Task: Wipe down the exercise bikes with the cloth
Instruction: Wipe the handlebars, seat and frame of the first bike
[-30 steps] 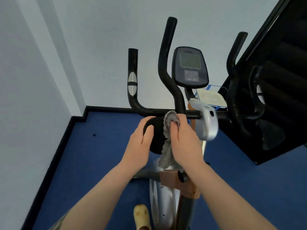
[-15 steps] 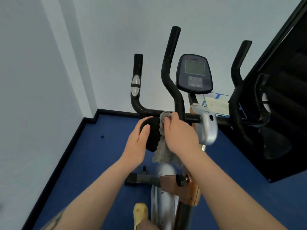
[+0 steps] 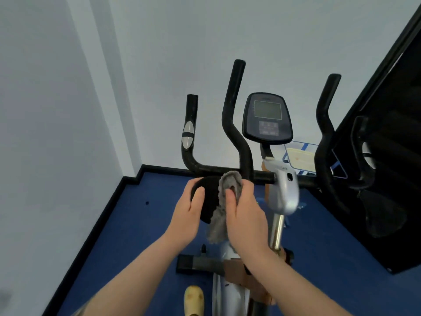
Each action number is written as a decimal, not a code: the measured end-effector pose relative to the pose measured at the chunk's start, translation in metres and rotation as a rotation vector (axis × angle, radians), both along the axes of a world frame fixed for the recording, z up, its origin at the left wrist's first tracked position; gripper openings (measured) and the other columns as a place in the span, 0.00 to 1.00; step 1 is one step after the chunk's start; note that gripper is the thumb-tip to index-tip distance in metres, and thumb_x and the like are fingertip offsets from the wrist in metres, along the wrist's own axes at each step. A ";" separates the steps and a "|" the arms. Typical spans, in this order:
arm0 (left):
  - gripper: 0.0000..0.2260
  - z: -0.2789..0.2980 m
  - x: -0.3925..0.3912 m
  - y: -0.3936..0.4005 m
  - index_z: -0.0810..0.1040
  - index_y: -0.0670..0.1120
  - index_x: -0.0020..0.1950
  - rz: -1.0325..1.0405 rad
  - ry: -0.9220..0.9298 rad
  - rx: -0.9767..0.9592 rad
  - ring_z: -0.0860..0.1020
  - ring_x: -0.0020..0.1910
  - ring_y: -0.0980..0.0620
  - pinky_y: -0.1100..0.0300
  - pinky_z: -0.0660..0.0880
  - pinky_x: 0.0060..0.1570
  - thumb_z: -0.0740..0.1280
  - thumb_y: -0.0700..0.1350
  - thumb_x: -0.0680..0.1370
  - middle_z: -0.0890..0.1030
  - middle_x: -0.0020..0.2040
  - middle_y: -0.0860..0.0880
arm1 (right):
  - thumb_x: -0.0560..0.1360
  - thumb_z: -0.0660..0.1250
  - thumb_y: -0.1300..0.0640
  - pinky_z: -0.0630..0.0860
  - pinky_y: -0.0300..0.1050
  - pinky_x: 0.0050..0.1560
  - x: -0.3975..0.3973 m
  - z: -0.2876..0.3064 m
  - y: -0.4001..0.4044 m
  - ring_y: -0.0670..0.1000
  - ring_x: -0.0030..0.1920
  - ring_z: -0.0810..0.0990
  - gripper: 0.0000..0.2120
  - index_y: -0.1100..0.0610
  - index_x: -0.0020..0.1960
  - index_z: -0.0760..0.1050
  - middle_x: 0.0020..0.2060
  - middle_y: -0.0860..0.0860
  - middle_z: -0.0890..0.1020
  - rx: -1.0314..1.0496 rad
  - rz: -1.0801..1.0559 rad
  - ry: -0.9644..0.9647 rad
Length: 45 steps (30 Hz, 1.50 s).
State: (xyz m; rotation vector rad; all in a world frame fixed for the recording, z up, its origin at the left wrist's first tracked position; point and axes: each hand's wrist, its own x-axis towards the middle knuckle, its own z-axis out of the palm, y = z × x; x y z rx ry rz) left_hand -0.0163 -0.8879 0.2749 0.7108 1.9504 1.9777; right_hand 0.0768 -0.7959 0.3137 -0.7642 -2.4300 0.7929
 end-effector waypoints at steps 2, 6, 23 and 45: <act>0.11 0.000 -0.001 0.001 0.74 0.55 0.60 0.003 -0.002 -0.006 0.78 0.52 0.65 0.73 0.72 0.50 0.55 0.43 0.85 0.80 0.54 0.57 | 0.82 0.50 0.44 0.69 0.49 0.38 -0.016 0.007 0.017 0.57 0.44 0.80 0.11 0.50 0.58 0.63 0.42 0.48 0.78 0.088 0.024 -0.120; 0.12 -0.002 0.002 0.003 0.74 0.49 0.64 0.032 0.023 0.016 0.77 0.54 0.64 0.74 0.71 0.51 0.55 0.42 0.85 0.80 0.56 0.55 | 0.83 0.51 0.44 0.63 0.49 0.37 -0.039 0.020 0.040 0.58 0.41 0.76 0.11 0.50 0.50 0.64 0.37 0.50 0.74 0.203 0.021 -0.224; 0.12 -0.011 0.009 -0.002 0.70 0.59 0.63 0.007 0.074 0.043 0.75 0.58 0.67 0.76 0.69 0.53 0.57 0.51 0.80 0.78 0.56 0.66 | 0.82 0.56 0.48 0.68 0.49 0.41 -0.010 -0.007 0.009 0.50 0.31 0.69 0.08 0.50 0.57 0.66 0.38 0.43 0.74 0.205 -0.035 0.007; 0.11 -0.008 0.013 -0.004 0.70 0.59 0.65 -0.030 0.043 0.050 0.75 0.59 0.68 0.75 0.69 0.54 0.56 0.49 0.83 0.78 0.59 0.62 | 0.83 0.52 0.47 0.60 0.47 0.39 -0.023 0.003 0.020 0.57 0.47 0.78 0.15 0.54 0.63 0.68 0.48 0.54 0.78 0.644 0.028 -0.276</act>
